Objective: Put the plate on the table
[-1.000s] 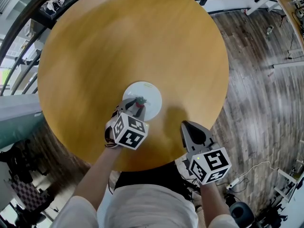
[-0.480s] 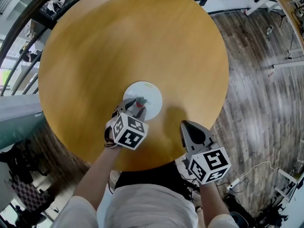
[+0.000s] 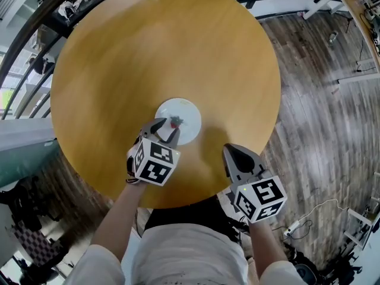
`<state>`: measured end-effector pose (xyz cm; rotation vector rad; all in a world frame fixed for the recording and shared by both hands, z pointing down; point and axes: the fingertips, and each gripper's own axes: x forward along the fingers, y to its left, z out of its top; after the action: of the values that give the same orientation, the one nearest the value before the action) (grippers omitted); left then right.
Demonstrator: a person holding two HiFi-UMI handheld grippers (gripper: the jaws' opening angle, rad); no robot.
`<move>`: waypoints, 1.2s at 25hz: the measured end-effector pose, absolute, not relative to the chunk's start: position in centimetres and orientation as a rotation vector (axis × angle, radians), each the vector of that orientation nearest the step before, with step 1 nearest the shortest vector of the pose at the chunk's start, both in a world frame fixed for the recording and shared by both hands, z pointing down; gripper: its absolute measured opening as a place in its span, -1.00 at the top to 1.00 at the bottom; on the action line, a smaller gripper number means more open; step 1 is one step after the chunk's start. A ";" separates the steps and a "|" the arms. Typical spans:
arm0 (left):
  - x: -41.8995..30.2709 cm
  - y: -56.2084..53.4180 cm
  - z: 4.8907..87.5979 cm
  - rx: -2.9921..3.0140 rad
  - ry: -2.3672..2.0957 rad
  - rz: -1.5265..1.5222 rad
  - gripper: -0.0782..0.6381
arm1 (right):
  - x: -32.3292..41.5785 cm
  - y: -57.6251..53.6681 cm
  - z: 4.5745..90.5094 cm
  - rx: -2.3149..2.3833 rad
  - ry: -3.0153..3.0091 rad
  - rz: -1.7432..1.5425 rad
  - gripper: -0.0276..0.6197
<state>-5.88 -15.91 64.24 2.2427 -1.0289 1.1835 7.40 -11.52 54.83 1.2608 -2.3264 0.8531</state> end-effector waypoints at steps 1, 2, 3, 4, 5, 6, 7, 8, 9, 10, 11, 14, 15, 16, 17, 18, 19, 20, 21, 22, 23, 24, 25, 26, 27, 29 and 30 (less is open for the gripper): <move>-6.0 -15.9 63.3 2.250 -1.048 1.159 0.28 | 7.3 -11.4 54.4 1.256 -2.333 0.841 0.84; -6.2 -15.9 62.2 2.260 -1.074 1.134 0.31 | 7.2 -11.2 54.0 1.252 -2.337 0.831 0.84; -6.3 -15.9 61.1 2.274 -1.106 1.108 0.35 | 7.3 -11.1 53.4 1.248 -2.341 0.823 0.84; -6.5 -15.8 59.9 2.290 -1.142 1.082 0.43 | 7.3 -10.9 52.9 1.246 -2.345 0.816 0.84; -6.8 -15.7 58.7 2.306 -1.176 1.057 0.50 | 7.3 -10.8 52.3 1.244 -2.350 0.808 0.84; -7.0 -15.4 57.5 2.320 -1.204 1.032 0.54 | 7.2 -10.6 51.7 1.241 -2.355 0.800 0.84; -7.3 -15.0 56.4 2.332 -1.225 1.003 0.60 | 7.1 -10.4 51.2 1.237 -2.359 0.792 0.84; -7.5 -14.4 55.2 2.342 -1.238 0.969 0.64 | 7.1 -10.1 50.7 1.234 -2.361 0.784 0.84; -7.7 -13.8 54.1 2.346 -1.243 0.931 0.66 | 7.0 -9.7 50.2 1.232 -2.362 0.778 0.84; -7.7 -13.0 53.0 2.347 -1.243 0.889 0.67 | 7.0 -9.4 49.7 1.230 -2.362 0.772 0.84; -7.8 -12.2 52.0 2.345 -1.240 0.846 0.69 | 7.0 -9.0 49.2 1.228 -2.364 0.765 0.84; -7.7 -9.9 48.6 2.351 -1.245 0.742 0.71 | 7.0 -8.0 47.3 1.229 -2.379 0.731 0.84; -7.7 -9.3 47.6 2.359 -1.251 0.716 0.71 | 7.1 -7.7 46.6 1.232 -2.387 0.717 0.84; -7.7 -8.7 46.6 2.365 -1.257 0.693 0.71 | 7.1 -7.4 45.9 1.235 -2.393 0.703 0.84; -7.8 -8.1 45.9 2.367 -1.264 0.673 0.72 | 7.1 -7.1 45.4 1.238 -2.399 0.690 0.84; -8.0 -7.5 45.3 2.365 -1.273 0.657 0.72 | 7.2 -6.8 44.9 1.241 -2.403 0.680 0.84; -8.2 -7.0 44.9 2.360 -1.282 0.646 0.72 | 7.2 -6.6 44.4 1.244 -2.408 0.673 0.84; -8.4 -6.6 44.5 2.355 -1.292 0.637 0.72 | 7.2 -6.3 44.0 1.247 -2.412 0.666 0.84; -8.7 -6.2 44.2 2.349 -1.301 0.627 0.72 | 7.2 -6.1 43.6 1.246 -2.415 0.658 0.84; -8.9 -5.8 43.9 2.341 -1.308 0.619 0.72 | 7.2 -5.8 43.3 1.241 -2.415 0.649 0.84; -9.1 -5.3 43.7 2.333 -1.313 0.610 0.72 | 7.1 -5.4 43.1 1.235 -2.413 0.642 0.84; -9.1 -4.7 43.4 2.326 -1.315 0.602 0.72 | 7.0 -5.0 42.9 1.228 -2.411 0.639 0.84; -9.1 -4.1 43.2 2.320 -1.314 0.592 0.72 | 7.0 -4.5 42.7 1.223 -2.411 0.637 0.84; -9.0 -3.6 43.0 2.317 -1.312 0.581 0.72 | 7.0 -4.2 42.5 1.220 -2.413 0.636 0.84; -8.9 -3.2 43.0 2.313 -1.309 0.571 0.72 | 6.9 -4.0 42.3 1.219 -2.418 0.631 0.84; -8.6 -2.6 43.0 2.306 -1.305 0.563 0.72 | 6.9 -3.9 41.8 1.218 -2.430 0.622 0.84; -8.4 -2.4 42.9 2.305 -1.305 0.564 0.72 | 6.9 -3.8 41.5 1.218 -2.436 0.619 0.84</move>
<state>-8.43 -2.35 42.95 2.3053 -1.3047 0.5640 6.92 -3.79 41.48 1.2185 -2.4364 0.6192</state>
